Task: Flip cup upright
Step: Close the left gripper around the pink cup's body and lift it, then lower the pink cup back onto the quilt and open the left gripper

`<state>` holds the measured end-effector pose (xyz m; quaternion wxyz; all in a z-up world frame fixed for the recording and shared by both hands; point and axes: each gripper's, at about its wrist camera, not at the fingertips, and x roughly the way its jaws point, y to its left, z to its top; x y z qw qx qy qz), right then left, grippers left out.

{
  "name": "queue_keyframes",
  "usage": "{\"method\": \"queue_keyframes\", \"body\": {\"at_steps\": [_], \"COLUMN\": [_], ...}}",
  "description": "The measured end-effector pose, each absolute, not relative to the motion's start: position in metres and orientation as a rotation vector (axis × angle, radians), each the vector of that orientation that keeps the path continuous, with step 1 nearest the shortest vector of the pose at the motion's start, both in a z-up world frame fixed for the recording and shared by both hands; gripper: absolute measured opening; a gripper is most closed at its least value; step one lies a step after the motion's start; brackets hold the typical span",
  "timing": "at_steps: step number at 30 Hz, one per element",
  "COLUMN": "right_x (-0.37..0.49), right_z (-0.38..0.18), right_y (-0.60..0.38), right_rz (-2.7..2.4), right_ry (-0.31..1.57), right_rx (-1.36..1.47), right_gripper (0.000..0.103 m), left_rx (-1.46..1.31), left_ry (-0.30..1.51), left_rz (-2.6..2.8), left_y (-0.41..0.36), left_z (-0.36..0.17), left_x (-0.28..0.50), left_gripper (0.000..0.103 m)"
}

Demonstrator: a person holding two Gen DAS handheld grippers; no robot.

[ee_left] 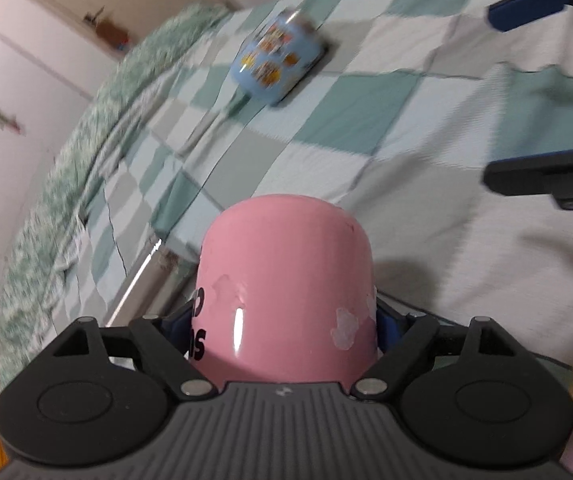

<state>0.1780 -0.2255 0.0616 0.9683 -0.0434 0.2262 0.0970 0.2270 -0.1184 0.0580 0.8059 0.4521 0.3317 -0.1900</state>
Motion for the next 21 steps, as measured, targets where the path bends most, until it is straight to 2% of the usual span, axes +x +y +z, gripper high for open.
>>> {"method": "queue_keyframes", "body": {"at_steps": [10, 21], "right_x": [0.115, 0.093], "right_z": [0.066, 0.055], "right_y": [-0.241, -0.256], "right_rz": [0.159, 0.132], "right_ry": [0.482, 0.536], "right_rx": [-0.088, -0.086], "right_gripper": [0.103, 0.103], "left_rx": [1.065, 1.053], "left_ry": [0.593, 0.590], "left_rz": [-0.534, -0.614], "left_y": [-0.148, -0.149], "left_z": [0.049, 0.015], "left_x": [0.161, 0.154], "left_gripper": [0.085, 0.087]}}
